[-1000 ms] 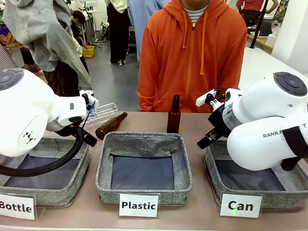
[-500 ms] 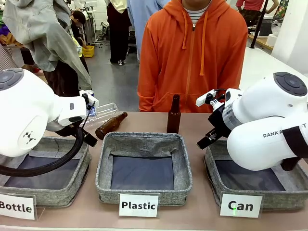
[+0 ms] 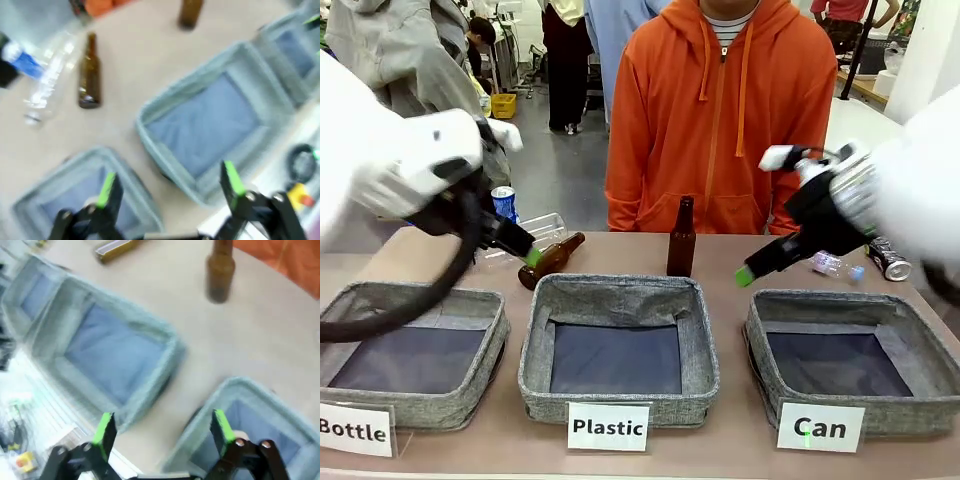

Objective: Sort the can waste into the basket.
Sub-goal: Pick up the can waste from the table and place it in the right Fabric basket.

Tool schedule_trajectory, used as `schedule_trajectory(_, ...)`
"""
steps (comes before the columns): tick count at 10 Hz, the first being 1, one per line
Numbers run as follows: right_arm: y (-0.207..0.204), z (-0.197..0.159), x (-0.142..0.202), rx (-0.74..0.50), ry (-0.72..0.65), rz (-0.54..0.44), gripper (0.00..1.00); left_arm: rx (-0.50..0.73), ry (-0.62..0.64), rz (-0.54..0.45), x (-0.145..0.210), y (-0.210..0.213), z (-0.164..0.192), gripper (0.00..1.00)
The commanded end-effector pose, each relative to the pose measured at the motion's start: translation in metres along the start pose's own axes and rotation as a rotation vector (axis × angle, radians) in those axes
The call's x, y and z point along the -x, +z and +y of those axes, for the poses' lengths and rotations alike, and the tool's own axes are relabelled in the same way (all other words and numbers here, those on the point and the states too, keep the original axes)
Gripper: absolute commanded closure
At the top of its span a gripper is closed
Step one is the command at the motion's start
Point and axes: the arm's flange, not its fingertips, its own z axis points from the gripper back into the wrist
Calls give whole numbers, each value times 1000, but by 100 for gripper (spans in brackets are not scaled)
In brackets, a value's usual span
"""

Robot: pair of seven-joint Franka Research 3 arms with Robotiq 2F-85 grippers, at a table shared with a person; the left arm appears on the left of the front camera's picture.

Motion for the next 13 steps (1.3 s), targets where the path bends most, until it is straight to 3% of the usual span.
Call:
schedule_trajectory(1, 74, -38, 32, -255, -158, -70, 0, 174, 72, -8, 28, 74, 19, 0)
schedule_trajectory(2, 96, -61, 58, -374, -204, -131, 0, 313, 68, -30, 45, 94, 45, 0)
schedule_trajectory(3, 112, -90, 87, -440, -309, -208, 0, 430, 152, -76, 67, 108, 84, 0)
schedule_trajectory(4, 118, -129, 121, -520, -453, -307, 0, 548, 315, -167, 98, 120, 134, 0)
schedule_trajectory(6, 119, -193, 173, -608, -683, -436, 0, 649, 651, -301, 163, 113, 221, 0)
schedule_trajectory(9, 116, -254, 224, -643, -900, -534, 0, 702, 1040, -408, 245, 80, 261, 0)
schedule_trajectory(11, 111, -266, 242, -586, -999, -580, 0, 668, 1148, -530, 246, 73, 228, 0)
schedule_trajectory(12, 116, -261, 244, -629, -949, -529, 0, 677, 1067, -394, 258, 104, 308, 0)
schedule_trajectory(13, 116, -261, 244, -629, -949, -529, 0, 677, 1067, -394, 258, 104, 308, 0)
